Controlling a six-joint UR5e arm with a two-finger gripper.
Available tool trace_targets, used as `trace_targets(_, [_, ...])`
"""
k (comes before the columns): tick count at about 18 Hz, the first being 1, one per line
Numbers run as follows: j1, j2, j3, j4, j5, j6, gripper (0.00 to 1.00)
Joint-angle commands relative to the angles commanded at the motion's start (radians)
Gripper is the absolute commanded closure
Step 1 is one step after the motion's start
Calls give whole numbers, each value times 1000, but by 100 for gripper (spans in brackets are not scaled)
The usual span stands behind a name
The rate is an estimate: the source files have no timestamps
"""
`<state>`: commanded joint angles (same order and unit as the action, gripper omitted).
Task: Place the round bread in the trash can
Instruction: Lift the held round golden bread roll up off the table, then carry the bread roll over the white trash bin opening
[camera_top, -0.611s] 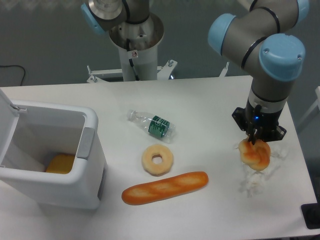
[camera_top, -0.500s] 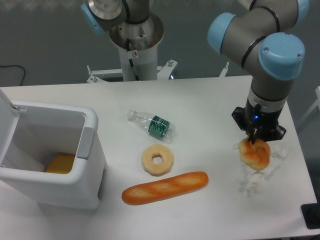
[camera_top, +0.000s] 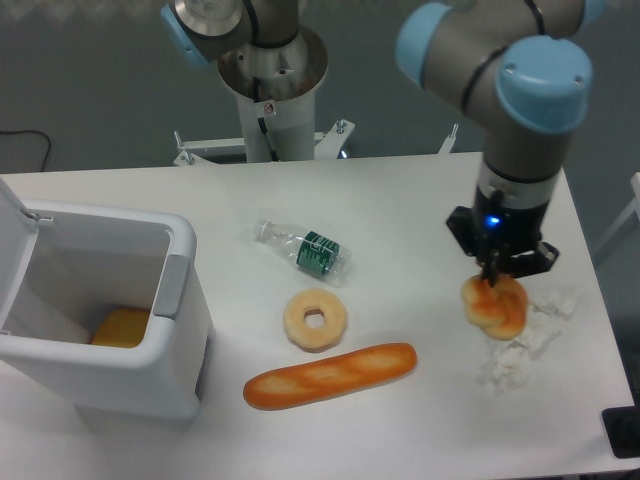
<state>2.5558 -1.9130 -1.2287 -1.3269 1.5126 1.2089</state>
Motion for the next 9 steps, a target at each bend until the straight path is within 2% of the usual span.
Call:
trace_targets(3, [-49, 37, -6, 6, -55, -106, 100])
trace_targets(7, [-144, 98, -57, 72, -101, -207, 100])
trace_targets(9, [-192, 123, -71, 84, -120, -248, 100])
